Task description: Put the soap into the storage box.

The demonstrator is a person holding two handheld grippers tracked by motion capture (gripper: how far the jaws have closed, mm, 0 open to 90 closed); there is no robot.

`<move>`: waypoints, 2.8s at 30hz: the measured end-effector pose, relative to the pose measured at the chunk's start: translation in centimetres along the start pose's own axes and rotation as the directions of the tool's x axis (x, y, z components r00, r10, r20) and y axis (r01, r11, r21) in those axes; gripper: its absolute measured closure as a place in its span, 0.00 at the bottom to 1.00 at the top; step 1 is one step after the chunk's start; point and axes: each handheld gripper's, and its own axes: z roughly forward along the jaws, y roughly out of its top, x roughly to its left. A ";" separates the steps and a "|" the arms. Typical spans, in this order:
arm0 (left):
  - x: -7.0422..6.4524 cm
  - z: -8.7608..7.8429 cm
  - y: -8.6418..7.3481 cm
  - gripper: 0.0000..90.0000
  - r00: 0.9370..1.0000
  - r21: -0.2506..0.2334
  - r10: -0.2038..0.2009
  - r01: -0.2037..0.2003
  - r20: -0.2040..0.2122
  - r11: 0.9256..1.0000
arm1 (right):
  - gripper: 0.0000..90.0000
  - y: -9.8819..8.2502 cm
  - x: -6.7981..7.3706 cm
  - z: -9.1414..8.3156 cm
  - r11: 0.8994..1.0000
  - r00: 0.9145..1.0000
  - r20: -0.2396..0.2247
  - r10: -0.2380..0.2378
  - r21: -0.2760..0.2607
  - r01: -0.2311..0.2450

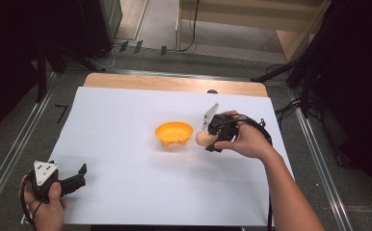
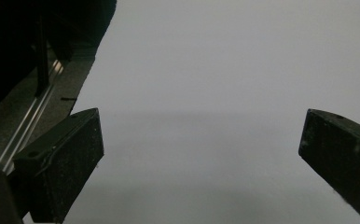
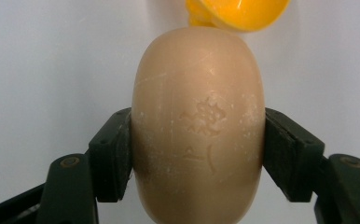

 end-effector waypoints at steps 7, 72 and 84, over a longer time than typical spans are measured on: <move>0.0 0.0 0.0 0.00 1.000 0.000 -0.001 0.001 0.001 1.000 | 0.37 1.2 -0.4 0.0 1.000 1.000 0.010 -0.011 0.001 0.011; 0.1 0.0 0.0 0.00 1.000 0.005 0.000 0.000 0.008 1.000 | 0.37 10.2 -2.3 3.2 0.991 0.991 -0.026 -0.130 -0.035 0.129; 0.1 0.0 0.0 0.00 1.000 0.004 0.000 0.000 0.010 1.000 | 0.30 10.4 -2.7 3.7 0.993 0.993 -0.045 -0.105 -0.065 0.102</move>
